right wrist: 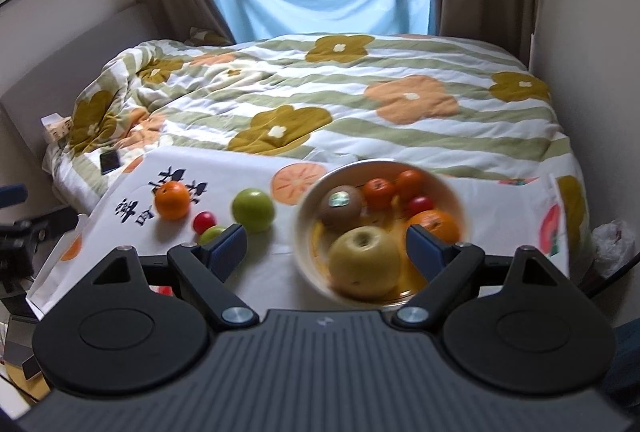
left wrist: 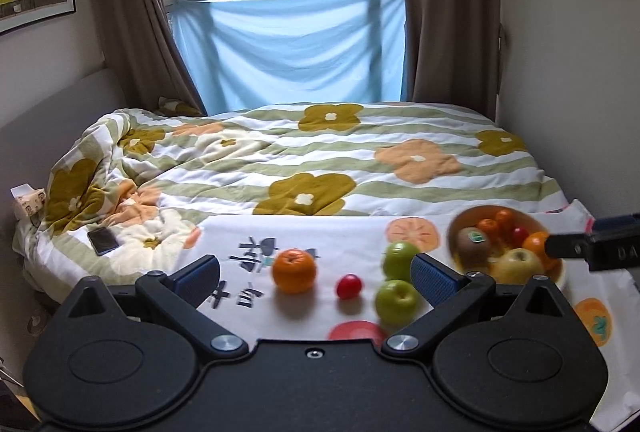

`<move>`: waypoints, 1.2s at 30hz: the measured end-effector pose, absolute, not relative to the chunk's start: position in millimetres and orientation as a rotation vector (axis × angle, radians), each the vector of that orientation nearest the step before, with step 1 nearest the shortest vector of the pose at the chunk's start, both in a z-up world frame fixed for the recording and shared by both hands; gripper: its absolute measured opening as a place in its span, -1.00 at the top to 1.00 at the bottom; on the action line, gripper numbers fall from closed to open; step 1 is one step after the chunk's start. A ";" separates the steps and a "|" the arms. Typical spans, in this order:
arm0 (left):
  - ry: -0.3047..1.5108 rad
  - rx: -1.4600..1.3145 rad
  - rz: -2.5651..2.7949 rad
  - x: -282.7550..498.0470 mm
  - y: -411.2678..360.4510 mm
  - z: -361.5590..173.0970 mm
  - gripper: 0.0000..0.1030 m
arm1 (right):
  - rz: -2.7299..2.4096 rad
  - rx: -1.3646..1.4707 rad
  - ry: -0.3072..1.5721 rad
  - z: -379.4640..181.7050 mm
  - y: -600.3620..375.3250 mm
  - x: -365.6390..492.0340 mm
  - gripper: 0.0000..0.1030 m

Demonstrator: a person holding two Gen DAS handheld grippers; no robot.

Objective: Organize fruits
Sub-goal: 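Withdraw both tools from the bowl back over the loose fruits, then grasp the large orange with the left tool while the right tool grasps a green apple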

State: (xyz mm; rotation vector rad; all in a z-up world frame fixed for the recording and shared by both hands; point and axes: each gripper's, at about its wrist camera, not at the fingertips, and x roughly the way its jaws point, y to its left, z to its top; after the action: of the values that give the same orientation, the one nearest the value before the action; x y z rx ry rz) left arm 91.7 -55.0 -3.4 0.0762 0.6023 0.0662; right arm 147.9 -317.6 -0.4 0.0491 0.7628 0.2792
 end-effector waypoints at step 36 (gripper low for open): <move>0.955 0.094 -0.324 269.7 32.5 -130.9 -0.37 | 0.044 0.097 1.028 -105.0 -168.5 211.7 -0.92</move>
State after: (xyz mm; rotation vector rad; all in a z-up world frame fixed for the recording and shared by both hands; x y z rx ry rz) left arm 269.7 32.5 -130.9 0.0936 0.9547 -0.3244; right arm 211.7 -168.5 -105.1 0.0970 1.0282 0.0441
